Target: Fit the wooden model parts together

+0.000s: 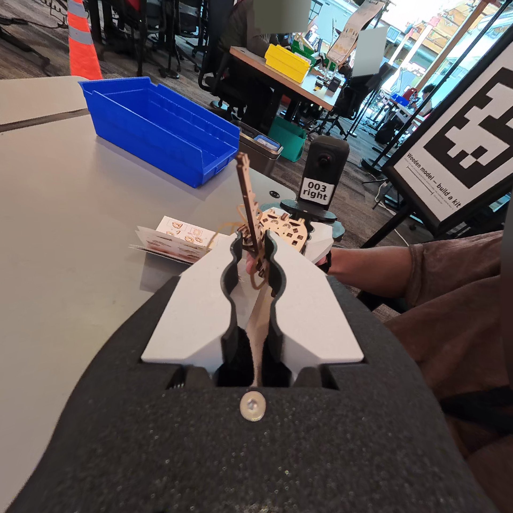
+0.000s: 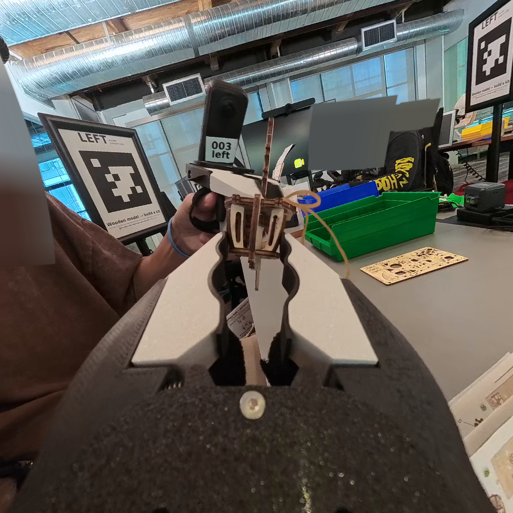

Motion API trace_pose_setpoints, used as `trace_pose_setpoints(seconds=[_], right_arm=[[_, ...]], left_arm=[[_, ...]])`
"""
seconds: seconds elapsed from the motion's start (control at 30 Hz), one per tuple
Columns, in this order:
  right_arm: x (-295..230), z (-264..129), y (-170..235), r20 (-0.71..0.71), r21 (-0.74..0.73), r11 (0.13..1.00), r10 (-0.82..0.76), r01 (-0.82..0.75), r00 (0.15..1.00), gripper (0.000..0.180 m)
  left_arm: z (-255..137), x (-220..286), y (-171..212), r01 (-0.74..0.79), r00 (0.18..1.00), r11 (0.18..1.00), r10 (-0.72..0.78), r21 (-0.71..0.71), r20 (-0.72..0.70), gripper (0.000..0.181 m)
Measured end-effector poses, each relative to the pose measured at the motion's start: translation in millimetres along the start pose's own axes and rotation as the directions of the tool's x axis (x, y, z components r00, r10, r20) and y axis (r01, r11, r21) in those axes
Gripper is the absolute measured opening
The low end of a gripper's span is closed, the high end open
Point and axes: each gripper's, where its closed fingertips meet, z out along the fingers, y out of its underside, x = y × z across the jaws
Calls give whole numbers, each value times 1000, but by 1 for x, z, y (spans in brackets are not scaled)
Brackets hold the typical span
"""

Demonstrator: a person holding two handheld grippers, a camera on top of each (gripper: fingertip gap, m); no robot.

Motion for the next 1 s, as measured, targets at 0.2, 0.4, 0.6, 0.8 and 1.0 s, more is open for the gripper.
trace_pose_setpoints(seconds=[0.2,0.4,0.6,0.8,1.0], right_arm=[[-1,0,0,1,2,1000,-7,7,1000,35],[-1,0,0,2,-2,1000,-8,8,1000,35],[-6,0,0,42,-1,1000,15,-15,999,36],[-19,-3,-7,179,12,987,154,-159,972,36],[-20,-7,-7,235,-27,970,242,-243,941,36]], left_arm=[[-1,-2,1,26,1000,1000,-26,-5,-5,17],[1,-1,0,16,1000,1000,-16,8,-18,10],[-1,6,-9,34,991,995,-22,90,-131,10],[-14,23,-20,185,906,968,-101,170,-412,10],[-9,29,-10,126,903,983,-58,133,-425,10]])
